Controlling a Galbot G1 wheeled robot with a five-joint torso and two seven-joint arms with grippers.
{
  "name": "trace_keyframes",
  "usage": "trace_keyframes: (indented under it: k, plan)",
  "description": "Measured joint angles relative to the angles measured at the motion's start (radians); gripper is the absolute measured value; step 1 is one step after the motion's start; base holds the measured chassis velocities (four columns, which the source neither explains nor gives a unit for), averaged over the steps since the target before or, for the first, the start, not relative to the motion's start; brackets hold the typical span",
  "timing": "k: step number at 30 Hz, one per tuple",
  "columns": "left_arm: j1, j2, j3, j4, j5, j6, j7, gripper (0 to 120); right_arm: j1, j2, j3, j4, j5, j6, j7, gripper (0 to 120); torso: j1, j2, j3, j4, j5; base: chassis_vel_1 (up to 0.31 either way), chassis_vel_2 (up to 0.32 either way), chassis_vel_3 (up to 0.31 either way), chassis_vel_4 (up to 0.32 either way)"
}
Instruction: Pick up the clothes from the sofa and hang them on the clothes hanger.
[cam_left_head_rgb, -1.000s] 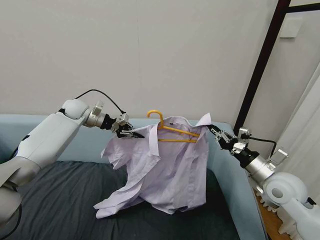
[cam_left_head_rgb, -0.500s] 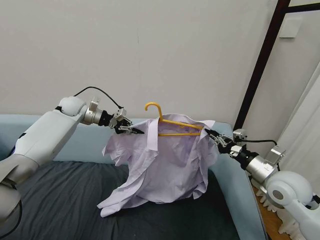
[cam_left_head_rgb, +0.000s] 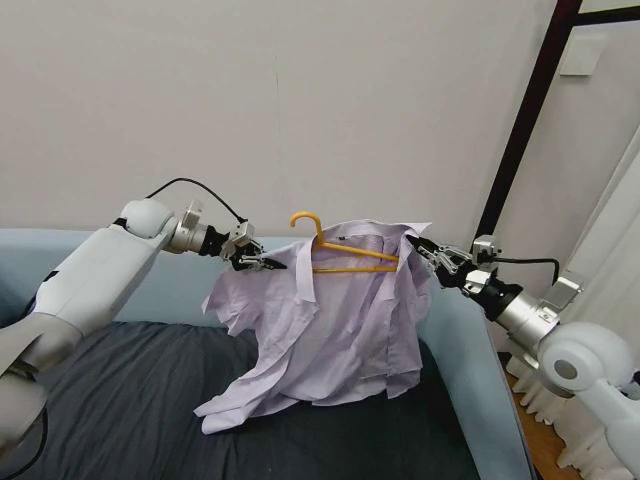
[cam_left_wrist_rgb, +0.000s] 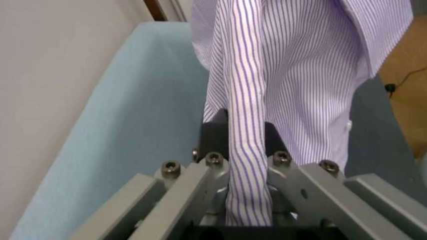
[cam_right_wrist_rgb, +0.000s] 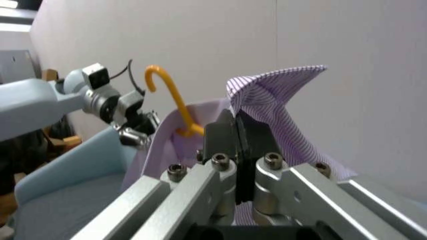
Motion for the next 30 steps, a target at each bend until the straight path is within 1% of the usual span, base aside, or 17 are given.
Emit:
trace_keyframes:
  k: [3,10,13,15,19,21,23,24,26,30]
  plan:
    - [-0.006,-0.007,-0.009,0.014,-0.010,-0.004,-0.011,2,-0.021,-0.006,0.013,0.000,-0.013,-0.006,-0.031,0,0.000,0.000,0.000,-0.0001,0.0000,0.000,0.000,0.000,0.000]
    - [-0.012,-0.007,-0.015,0.034,-0.013,-0.012,-0.018,2,-0.031,-0.006,0.019,-0.006,-0.009,-0.018,-0.042,0,0.000,0.000,0.000,-0.0001,0.0001,0.000,0.000,0.000,0.000]
    - [0.005,-0.007,-0.012,0.024,-0.004,-0.015,-0.023,2,-0.012,-0.001,0.001,0.001,0.017,-0.001,-0.059,0,0.000,0.000,0.000,0.0000,-0.0001,0.000,0.000,0.000,0.000]
    - [0.030,-0.008,-0.008,0.002,0.001,-0.015,-0.023,2,0.006,0.006,-0.026,0.004,0.032,0.034,-0.065,0,0.000,0.000,0.000,0.0001,0.0000,0.000,0.000,0.000,0.000]
    - [0.062,-0.018,0.003,-0.023,0.006,-0.014,-0.037,2,0.009,0.019,-0.059,0.005,0.018,0.054,-0.064,0,0.000,0.000,0.000,0.0001,-0.0001,0.000,0.000,0.000,0.000]
    - [0.080,-0.030,0.005,-0.034,0.002,-0.013,-0.071,2,-0.007,0.027,-0.072,0.005,-0.009,0.058,-0.074,0,0.000,0.000,0.000,0.0001,0.0001,0.000,0.000,0.000,0.000]
    - [0.094,-0.044,0.015,-0.042,-0.027,-0.009,-0.127,2,-0.039,0.035,-0.083,0.004,-0.050,0.060,-0.093,0,0.000,0.000,0.000,0.0000,0.0000,0.000,0.000,0.000,0.000]
    - [0.094,-0.044,0.015,-0.042,-0.027,-0.009,-0.127,2,-0.039,0.035,-0.083,0.004,-0.050,0.060,-0.093,0,0.000,0.000,0.000,0.0000,0.0000,0.000,0.000,0.000,0.000]
    - [0.103,-0.056,0.026,-0.050,-0.072,0.002,-0.170,2,-0.079,0.046,-0.091,-0.001,-0.116,0.063,-0.118,0,0.000,0.000,0.000,-0.0002,0.0002,0.000,0.000,0.000,0.000]
    - [0.111,-0.063,0.037,-0.063,-0.126,0.022,-0.191,2,-0.118,0.059,-0.098,-0.008,-0.190,0.071,-0.138,0,0.000,0.000,0.000,-0.0003,0.0003,0.000,0.000,0.000,0.000]
